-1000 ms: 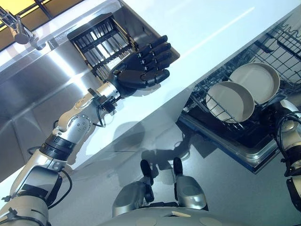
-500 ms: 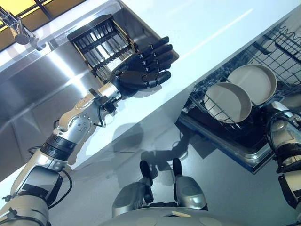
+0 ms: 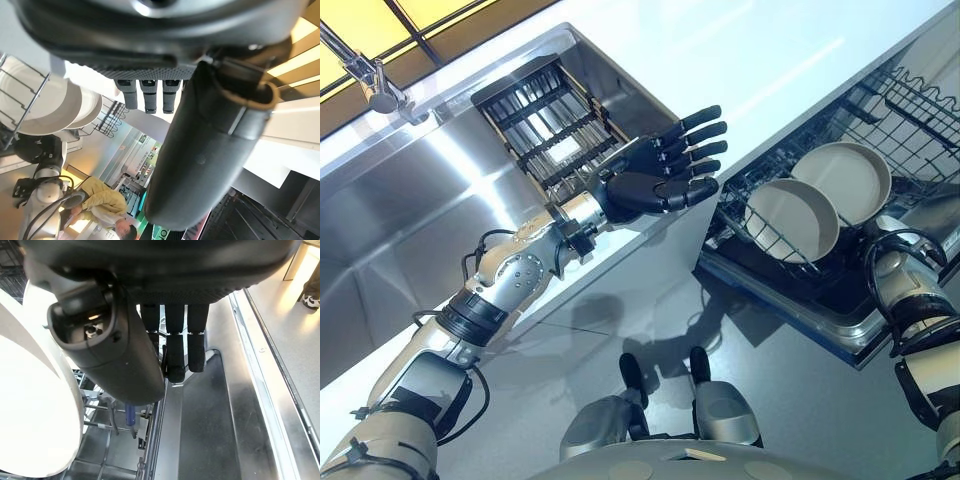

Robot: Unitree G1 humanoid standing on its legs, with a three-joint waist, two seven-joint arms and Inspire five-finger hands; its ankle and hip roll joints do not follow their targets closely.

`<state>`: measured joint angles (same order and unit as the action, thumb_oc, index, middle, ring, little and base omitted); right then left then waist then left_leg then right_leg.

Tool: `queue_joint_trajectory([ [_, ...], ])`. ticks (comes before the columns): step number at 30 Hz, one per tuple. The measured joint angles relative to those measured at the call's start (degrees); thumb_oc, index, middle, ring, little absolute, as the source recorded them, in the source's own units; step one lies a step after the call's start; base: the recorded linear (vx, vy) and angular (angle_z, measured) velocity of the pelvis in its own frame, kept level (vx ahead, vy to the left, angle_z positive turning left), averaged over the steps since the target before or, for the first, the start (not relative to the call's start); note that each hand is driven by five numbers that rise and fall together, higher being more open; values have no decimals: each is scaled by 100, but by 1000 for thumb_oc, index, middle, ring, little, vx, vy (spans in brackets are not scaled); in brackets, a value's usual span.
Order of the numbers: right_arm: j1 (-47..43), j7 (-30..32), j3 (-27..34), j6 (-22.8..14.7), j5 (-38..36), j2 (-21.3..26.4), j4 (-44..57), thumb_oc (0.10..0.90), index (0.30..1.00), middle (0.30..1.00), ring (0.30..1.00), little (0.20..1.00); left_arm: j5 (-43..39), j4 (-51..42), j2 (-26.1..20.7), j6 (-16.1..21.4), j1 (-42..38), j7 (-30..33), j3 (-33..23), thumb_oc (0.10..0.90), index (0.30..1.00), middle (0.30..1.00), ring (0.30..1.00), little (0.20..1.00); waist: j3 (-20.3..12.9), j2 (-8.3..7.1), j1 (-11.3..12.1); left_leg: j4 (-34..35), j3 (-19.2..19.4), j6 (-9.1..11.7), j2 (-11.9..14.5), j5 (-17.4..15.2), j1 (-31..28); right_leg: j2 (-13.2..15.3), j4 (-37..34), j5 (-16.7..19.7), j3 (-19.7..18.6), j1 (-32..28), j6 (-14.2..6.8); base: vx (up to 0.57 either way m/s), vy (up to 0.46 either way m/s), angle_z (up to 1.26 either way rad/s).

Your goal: Pick up plates and place into dishwasher.

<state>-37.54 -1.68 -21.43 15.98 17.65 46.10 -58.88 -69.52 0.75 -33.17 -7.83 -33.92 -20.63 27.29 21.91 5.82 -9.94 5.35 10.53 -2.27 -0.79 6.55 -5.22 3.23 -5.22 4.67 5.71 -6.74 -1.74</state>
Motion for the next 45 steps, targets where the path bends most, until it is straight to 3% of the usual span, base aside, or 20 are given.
queue_joint_trajectory([
  [14,-63,326,-17,2,-857,-12,30,100,300,300,300,200,102,59,24,-55,9,-118,0,800,900,900,900,900,-15,108,-129,2,3,17,3,-10,-42,-1,-1,0,-23,-40,0,8,5,0],
  [28,-445,90,-513,172,-826,-75,456,100,300,300,300,200,95,302,141,30,15,-247,0,800,900,900,900,900,-34,234,-109,2,-20,14,32,29,-96,-33,-1,12,15,-105,21,45,7,1],
  [37,-690,-145,-691,249,-789,-384,847,100,300,300,300,200,95,332,169,35,30,-239,1,800,900,900,900,900,-44,250,90,1,-265,90,89,112,-99,-107,-2,-20,233,-204,91,51,2,13],
  [42,-975,-198,-888,198,-816,-538,983,100,300,300,300,200,95,334,254,35,90,-242,0,800,900,900,900,900,-148,408,360,1,-333,112,76,97,-87,-103,-2,-31,289,-220,101,47,9,9],
  [45,-1001,-121,-884,210,-802,-491,982,100,300,300,300,200,95,334,254,35,201,-238,-4,800,900,900,900,900,-155,419,466,-6,-391,75,75,125,-84,-106,-1,-50,343,-242,112,24,7,9],
])
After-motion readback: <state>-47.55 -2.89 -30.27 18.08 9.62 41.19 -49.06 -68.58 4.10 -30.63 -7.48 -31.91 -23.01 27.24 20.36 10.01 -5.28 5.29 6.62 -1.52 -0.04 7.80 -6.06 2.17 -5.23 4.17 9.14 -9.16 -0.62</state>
